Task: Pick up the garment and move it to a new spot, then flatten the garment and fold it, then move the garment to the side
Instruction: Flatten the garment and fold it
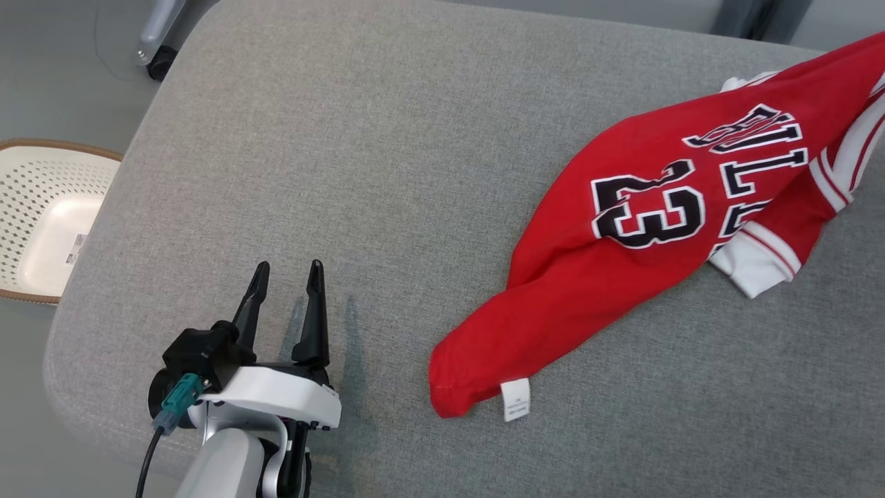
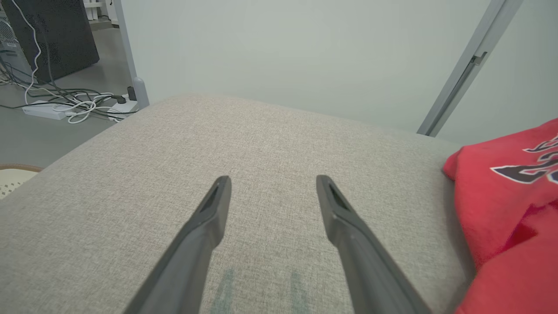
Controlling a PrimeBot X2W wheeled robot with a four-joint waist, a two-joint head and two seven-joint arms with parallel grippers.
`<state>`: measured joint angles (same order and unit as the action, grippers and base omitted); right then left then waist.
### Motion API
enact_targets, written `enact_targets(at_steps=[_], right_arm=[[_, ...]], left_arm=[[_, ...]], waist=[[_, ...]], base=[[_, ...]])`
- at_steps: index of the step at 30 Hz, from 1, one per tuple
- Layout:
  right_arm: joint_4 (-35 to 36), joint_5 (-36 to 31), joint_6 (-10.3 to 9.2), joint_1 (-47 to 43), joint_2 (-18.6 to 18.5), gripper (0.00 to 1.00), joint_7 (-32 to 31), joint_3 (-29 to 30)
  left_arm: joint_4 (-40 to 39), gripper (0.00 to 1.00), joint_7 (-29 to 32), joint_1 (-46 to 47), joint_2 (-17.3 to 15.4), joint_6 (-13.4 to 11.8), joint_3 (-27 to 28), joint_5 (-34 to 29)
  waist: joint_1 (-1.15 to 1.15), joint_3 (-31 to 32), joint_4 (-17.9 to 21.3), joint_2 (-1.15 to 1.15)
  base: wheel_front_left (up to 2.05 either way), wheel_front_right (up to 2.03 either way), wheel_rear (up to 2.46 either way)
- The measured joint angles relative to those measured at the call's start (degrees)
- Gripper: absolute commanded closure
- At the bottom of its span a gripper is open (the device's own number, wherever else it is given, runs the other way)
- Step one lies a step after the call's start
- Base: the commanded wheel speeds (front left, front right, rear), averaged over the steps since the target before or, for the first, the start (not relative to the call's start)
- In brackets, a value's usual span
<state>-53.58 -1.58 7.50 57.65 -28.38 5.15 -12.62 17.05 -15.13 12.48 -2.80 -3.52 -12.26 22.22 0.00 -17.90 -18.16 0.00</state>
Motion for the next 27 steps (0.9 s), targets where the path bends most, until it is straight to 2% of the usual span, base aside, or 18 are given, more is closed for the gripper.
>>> enact_targets(at_steps=[3,4,5,6,7,14,19,23,27], right_arm=[[-1.93,-0.59,0.00,2.72,-0.97,1.00,0.81,-0.75],[-2.57,-0.71,0.00,3.54,-0.98,0.84,1.24,-0.62],[-3.24,-1.00,0.00,4.32,-0.99,0.56,1.62,-0.47],[-3.97,-1.31,0.00,4.86,-1.02,0.06,2.01,-0.51],[-4.76,-1.57,0.00,5.20,-0.94,0.00,2.33,-0.57],[-7.97,-1.36,0.00,5.17,0.85,0.00,5.77,-2.00],[-8.18,1.53,0.00,3.19,1.29,0.00,8.58,-2.47],[-3.56,7.49,0.00,-4.03,4.89,0.00,9.61,-3.93],[3.94,12.24,0.00,-12.91,6.88,0.00,9.82,-5.93]], left_arm=[[-0.18,0.00,0.00,0.85,0.01,0.00,-0.52,0.00],[-0.24,0.00,0.00,1.01,0.01,0.00,-0.64,0.00],[-0.24,0.00,0.00,1.12,0.00,0.00,-0.74,0.00],[-0.24,0.00,0.00,1.24,0.01,0.00,-0.85,0.00],[-0.25,0.00,0.00,1.41,0.01,0.00,-0.98,0.00],[-0.32,0.00,0.00,1.84,0.01,-0.15,-0.68,-0.48],[-0.31,0.00,0.00,1.73,0.02,-0.14,0.19,-1.07],[0.02,0.00,0.00,0.37,0.02,-0.07,1.20,-1.99],[0.27,0.00,0.00,-0.51,0.04,0.00,1.70,-2.42]], waist=[[0.00,-1.56,-0.24,0.00],[0.00,-2.03,-0.27,0.00],[0.00,-2.46,-0.25,0.00],[0.00,-2.79,-0.20,0.00],[0.00,-3.00,-0.09,0.00],[0.00,-2.64,1.73,0.00],[0.00,-0.96,3.72,0.00],[0.00,1.47,6.06,0.00],[0.00,3.59,7.76,0.00]], base=[[0.00,0.00,0.00],[0.00,0.00,0.00],[0.00,0.00,0.00],[0.00,0.00,0.00],[0.00,0.00,0.00],[0.00,0.00,0.00],[0.00,0.00,0.00],[0.00,0.00,0.00],[0.00,0.00,0.00]])
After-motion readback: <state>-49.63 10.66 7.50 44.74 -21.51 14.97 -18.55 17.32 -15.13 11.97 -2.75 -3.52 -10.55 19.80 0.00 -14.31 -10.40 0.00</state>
